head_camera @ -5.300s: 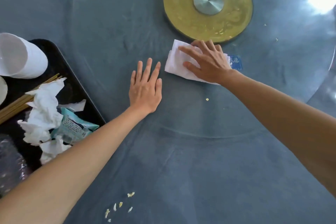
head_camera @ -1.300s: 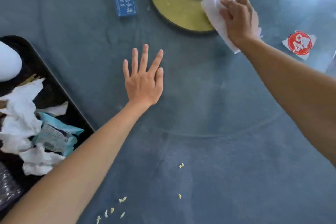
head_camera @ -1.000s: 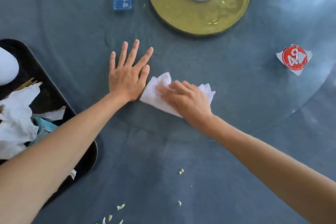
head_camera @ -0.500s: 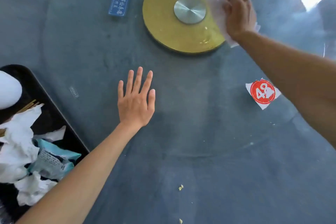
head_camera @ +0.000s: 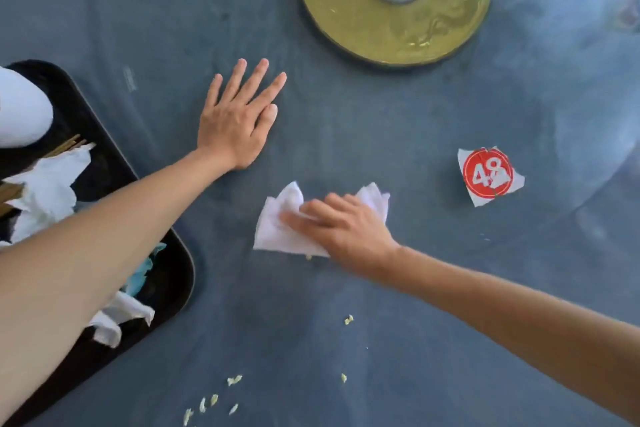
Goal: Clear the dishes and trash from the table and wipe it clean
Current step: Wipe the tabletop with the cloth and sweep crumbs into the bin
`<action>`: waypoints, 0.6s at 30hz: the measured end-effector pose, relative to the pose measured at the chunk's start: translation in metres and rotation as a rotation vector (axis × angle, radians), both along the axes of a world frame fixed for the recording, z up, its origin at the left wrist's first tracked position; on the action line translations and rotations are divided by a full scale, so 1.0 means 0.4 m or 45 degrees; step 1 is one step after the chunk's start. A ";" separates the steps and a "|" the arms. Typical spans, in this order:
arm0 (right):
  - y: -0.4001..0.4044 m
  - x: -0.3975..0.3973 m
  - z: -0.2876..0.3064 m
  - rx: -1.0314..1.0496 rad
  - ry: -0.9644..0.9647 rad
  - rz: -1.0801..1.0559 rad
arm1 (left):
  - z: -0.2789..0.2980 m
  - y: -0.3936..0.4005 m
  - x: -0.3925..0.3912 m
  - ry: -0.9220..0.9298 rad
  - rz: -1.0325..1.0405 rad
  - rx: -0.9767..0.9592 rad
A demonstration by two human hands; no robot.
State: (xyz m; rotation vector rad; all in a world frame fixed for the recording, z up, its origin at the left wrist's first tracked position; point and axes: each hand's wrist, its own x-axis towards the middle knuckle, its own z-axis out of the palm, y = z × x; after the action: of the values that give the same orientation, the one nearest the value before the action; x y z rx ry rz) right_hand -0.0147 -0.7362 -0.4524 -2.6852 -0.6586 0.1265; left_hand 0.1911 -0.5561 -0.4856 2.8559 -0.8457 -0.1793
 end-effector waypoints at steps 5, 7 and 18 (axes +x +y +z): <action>0.017 -0.078 0.057 0.247 0.033 0.030 | 0.043 0.024 0.044 0.096 -0.045 0.043; -0.066 0.030 0.093 0.323 -0.022 -0.265 | 0.063 0.002 0.025 0.132 0.060 -0.007; -0.395 0.488 0.035 -0.152 -0.067 -1.265 | 0.004 -0.108 -0.144 0.019 0.073 -0.074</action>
State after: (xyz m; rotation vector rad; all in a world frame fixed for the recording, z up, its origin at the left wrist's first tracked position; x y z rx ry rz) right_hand 0.1803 -0.8942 -0.4383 -2.7969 0.7193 -0.1747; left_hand 0.1337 -0.5992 -0.4839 2.8169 -0.7530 -0.1659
